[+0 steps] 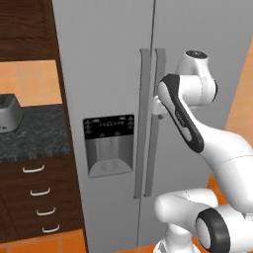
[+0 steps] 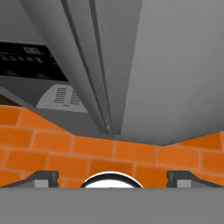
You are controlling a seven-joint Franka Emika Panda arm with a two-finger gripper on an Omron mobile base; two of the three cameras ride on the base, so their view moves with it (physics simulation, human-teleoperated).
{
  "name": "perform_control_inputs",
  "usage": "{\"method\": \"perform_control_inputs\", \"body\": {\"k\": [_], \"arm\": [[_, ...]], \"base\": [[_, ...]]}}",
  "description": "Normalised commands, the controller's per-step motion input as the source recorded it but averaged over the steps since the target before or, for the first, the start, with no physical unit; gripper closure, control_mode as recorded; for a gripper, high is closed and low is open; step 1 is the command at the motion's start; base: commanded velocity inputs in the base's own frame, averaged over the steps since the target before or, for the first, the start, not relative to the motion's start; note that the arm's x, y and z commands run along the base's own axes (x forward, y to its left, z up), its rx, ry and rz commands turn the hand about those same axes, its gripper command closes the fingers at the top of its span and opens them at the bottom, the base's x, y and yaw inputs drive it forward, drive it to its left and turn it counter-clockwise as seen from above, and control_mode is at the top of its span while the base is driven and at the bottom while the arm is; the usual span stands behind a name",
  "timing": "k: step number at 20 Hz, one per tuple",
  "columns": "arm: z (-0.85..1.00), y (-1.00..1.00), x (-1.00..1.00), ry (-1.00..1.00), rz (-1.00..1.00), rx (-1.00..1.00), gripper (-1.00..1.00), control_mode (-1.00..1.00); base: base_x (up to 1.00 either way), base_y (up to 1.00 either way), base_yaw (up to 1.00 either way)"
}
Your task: Take the strawberry from the fridge and place it on top of the pancake, located on the dining counter.
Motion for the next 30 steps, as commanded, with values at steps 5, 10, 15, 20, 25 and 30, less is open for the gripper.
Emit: {"method": "perform_control_inputs", "body": {"k": [5, 10, 15, 20, 25, 30], "arm": [[0.0, 0.0, 0.0, 0.0, 0.0, 0.0, -1.0, 1.0], [0.0, 0.0, 0.0, 0.0, 0.0, 0.0, -1.0, 1.0], [0.0, 0.0, 0.0, 0.0, 0.0, 0.0, -1.0, 1.0], [0.0, 0.0, 0.0, 0.0, 0.0, 0.0, -1.0, 1.0], [-0.16, -0.06, 0.14, -0.1, 0.0, 0.0, -1.0, -1.0], [-0.35, 0.0, 0.97, -0.25, 0.0, 0.0, -1.0, -1.0]], "base": [[-0.27, 0.29, -0.04], [-0.79, -0.01, -0.08], [-0.67, 0.0, -0.1], [-0.56, -0.03, -0.15], [-0.05, -0.04, -0.04], [0.0, 0.0, 0.0]]}}
